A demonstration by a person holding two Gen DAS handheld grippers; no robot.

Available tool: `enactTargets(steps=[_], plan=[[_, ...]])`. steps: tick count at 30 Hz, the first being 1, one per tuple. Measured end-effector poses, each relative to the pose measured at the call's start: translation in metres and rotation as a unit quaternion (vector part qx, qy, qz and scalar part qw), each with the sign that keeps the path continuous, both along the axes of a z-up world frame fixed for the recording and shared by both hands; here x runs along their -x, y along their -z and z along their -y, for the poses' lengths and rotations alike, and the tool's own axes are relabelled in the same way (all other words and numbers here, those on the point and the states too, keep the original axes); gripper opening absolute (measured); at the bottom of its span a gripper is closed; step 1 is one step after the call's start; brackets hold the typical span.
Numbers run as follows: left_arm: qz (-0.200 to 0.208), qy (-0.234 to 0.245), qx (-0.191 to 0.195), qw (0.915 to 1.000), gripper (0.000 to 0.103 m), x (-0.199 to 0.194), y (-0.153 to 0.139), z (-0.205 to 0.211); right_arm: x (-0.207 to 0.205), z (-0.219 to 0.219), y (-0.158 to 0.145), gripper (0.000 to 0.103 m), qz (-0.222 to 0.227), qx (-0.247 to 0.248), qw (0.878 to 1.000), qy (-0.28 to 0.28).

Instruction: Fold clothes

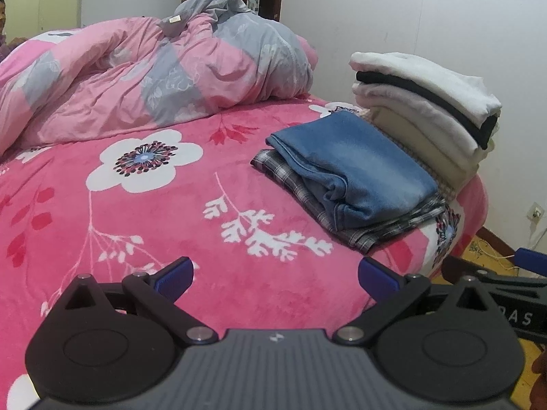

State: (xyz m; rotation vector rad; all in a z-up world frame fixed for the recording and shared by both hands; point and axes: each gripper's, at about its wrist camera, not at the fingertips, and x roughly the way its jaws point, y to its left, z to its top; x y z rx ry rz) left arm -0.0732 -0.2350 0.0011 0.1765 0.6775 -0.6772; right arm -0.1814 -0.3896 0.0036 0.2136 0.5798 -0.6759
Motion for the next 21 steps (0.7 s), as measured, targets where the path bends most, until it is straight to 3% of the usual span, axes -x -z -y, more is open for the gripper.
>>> enactTargets(steps=[21], plan=[[-0.003, 0.003, -0.008, 1.0000, 0.103, 0.0027, -0.0010, -0.0010, 0.0045, 0.0047, 0.0048, 0.102, -0.005, -0.006, 1.000, 0.007]])
